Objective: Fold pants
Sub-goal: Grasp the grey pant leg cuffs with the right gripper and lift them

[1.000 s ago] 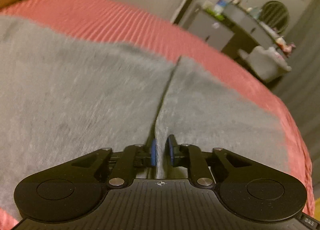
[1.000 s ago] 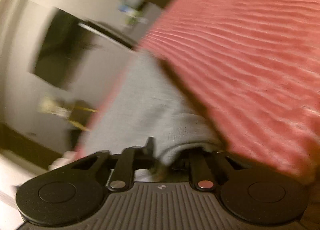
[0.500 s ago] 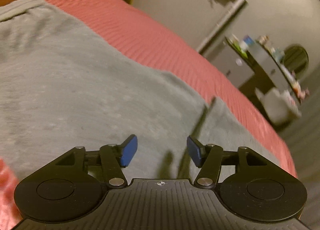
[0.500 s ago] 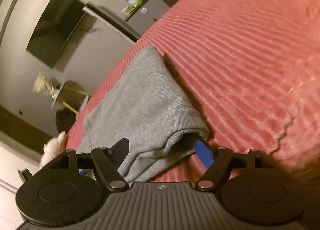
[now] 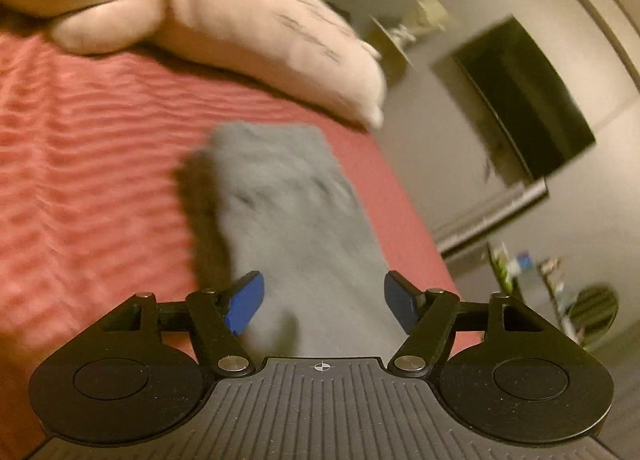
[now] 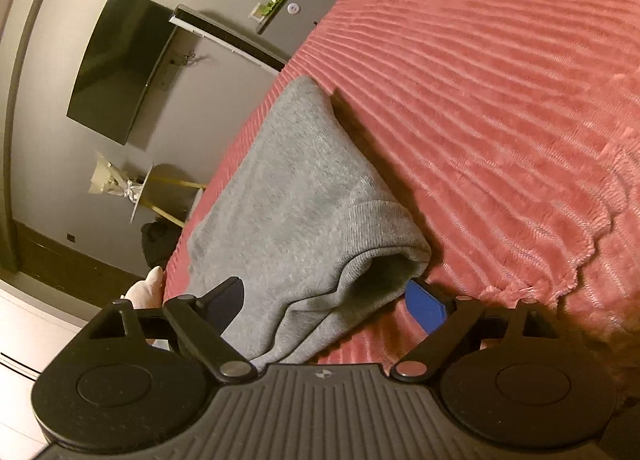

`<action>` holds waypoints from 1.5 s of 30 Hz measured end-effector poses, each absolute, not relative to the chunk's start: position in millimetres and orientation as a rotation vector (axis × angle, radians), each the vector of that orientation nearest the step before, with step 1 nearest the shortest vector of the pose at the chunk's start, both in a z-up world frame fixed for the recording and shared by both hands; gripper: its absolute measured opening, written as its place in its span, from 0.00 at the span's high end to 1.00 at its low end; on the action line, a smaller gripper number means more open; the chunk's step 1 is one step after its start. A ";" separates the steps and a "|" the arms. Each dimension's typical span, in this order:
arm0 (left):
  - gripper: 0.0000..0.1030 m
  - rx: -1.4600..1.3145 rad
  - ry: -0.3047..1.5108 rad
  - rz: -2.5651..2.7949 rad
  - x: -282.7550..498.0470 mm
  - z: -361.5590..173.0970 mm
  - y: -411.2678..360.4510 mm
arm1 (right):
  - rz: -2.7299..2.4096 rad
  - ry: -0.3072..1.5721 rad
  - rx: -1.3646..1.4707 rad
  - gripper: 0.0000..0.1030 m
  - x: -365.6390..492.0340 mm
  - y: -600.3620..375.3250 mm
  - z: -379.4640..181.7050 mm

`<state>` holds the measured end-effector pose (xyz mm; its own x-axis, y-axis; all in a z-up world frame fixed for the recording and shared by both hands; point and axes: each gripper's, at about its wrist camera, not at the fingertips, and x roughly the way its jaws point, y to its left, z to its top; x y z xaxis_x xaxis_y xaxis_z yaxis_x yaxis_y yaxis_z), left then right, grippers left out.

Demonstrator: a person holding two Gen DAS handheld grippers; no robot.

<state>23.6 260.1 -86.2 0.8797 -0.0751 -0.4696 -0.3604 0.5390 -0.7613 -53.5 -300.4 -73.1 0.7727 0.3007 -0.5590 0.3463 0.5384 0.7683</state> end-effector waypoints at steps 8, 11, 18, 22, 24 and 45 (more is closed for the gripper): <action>0.28 -1.236 0.466 0.176 25.9 -131.2 314.8 | -0.025 0.748 0.997 0.12 -47.6 -296.6 -73.7; 0.28 -1.197 0.469 0.129 43.5 -128.6 322.2 | -0.029 0.756 0.987 0.12 -45.6 -295.3 -74.2; 0.55 -1.142 0.563 0.120 85.3 -126.6 324.0 | -0.035 0.762 0.969 0.11 -42.6 -291.8 -73.6; 0.71 -1.023 0.511 0.134 68.8 -111.3 311.6 | -0.034 0.755 0.968 0.11 -44.0 -291.9 -73.3; 0.75 -0.871 0.463 0.126 62.9 -86.5 291.0 | -0.032 0.751 0.970 0.11 -44.7 -292.1 -73.1; 0.15 -0.009 0.512 -0.328 35.1 8.9 41.1 | 0.067 0.678 0.977 0.10 -54.0 -291.0 -62.2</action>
